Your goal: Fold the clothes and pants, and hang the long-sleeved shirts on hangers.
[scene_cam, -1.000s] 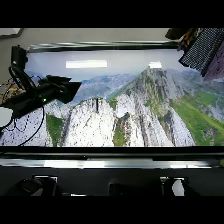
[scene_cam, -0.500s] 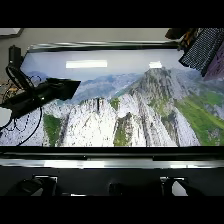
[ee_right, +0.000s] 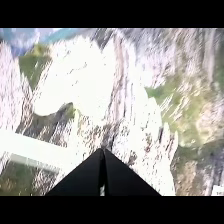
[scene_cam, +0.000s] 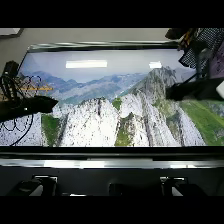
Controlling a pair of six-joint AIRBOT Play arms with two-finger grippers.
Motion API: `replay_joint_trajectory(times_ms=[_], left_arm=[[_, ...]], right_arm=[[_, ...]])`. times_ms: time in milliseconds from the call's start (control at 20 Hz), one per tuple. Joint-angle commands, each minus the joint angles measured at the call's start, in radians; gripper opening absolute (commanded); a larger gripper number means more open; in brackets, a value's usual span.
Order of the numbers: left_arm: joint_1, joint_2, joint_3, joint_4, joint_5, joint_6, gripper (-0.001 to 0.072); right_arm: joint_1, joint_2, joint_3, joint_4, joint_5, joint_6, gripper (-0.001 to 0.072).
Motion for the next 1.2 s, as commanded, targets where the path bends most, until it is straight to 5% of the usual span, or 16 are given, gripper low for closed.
replay_joint_trajectory(times_ms=[0, 1150], left_arm=[[0.035, 0.005, 0.000, 0.101, -0.124, -0.006, 0.0019], [0.034, 0.002, 0.000, 0.097, -0.132, -0.006, 0.0031]], right_arm=[[0.077, 0.026, -0.147, 0.007, 0.015, -0.014, 0.0026], [0.076, 0.026, -0.153, 0.003, 0.018, -0.014, 0.0026]])
